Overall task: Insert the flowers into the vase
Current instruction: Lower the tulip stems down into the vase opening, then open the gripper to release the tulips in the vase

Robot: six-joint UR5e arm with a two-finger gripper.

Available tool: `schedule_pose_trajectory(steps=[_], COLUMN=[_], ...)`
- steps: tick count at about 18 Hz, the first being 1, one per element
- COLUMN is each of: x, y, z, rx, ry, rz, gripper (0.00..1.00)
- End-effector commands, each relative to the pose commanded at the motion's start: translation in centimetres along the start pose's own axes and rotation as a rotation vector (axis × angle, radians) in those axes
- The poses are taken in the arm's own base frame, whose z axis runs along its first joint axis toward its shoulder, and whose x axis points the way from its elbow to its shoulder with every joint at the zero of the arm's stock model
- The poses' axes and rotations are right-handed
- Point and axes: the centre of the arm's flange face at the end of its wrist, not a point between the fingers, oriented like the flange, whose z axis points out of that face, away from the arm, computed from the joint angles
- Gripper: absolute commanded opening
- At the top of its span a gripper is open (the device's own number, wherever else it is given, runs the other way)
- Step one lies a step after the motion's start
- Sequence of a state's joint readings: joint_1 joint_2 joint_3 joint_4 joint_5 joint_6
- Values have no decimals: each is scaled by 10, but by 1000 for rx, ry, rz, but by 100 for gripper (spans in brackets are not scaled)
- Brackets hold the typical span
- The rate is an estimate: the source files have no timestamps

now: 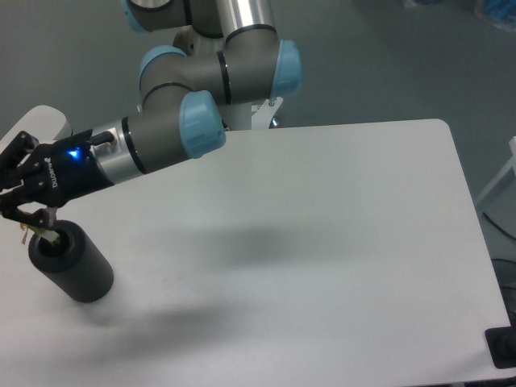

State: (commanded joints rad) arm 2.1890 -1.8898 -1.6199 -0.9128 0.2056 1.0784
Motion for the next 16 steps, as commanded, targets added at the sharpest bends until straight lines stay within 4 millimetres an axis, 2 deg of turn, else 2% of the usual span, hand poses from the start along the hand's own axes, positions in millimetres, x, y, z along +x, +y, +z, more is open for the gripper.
schedule_pose_trajectory(steps=[3,5,10,16], x=[-5,-7,-3,-9], y=[12,27,61,89], z=[3,6,7,12], rx=[-5,-9,-19,-24], ry=[2,7,10,19], rz=[-18,-13,-24,-27], gripper=[11,13,23,27])
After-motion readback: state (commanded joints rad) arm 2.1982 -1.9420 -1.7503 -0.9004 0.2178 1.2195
